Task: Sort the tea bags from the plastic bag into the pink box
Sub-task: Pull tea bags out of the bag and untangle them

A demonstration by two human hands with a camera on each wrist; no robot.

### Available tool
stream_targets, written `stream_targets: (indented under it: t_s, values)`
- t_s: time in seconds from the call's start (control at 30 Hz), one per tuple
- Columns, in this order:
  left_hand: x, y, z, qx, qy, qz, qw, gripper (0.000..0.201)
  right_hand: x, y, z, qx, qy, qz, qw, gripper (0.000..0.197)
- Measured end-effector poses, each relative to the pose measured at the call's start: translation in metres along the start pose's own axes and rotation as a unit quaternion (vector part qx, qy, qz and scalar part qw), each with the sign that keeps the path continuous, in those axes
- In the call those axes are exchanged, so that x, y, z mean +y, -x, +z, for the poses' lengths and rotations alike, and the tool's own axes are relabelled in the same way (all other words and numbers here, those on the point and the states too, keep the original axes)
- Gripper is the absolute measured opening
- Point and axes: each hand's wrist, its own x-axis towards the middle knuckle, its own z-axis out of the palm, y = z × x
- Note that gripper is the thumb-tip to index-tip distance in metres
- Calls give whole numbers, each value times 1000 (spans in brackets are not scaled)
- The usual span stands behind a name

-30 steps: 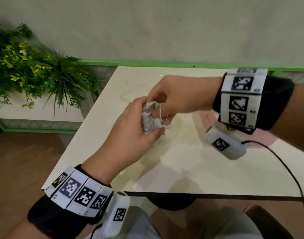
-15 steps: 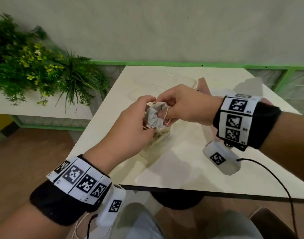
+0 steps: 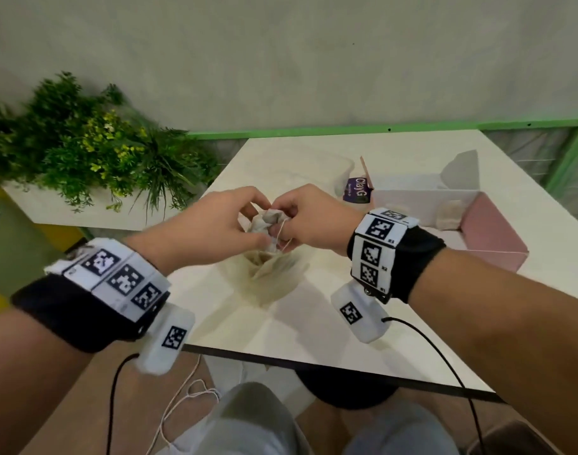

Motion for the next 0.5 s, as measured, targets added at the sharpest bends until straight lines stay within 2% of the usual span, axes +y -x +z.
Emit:
stream_targets:
  t_s: [0.17,0.23,0.37,0.43,0.5]
  values:
    - [28,-28,-14,-45,-30,-22,998,37,0,1,-11,16,-50,6,999,23]
    - [36,-29,-13,-13,-38,-20,999,32,2,0,-14,31,-66,4,997,21]
    - [37,-8,9,128,-80,-9,988,28,6,0,-19,56,-89,17,994,21]
    - [36,2,27,156,-59,-14,986,38,7,1,-21,53,-79,16,995,16]
    - [29,4,43,140,-26,-23,990,55,10,2,-21,33,-68,24,997,12]
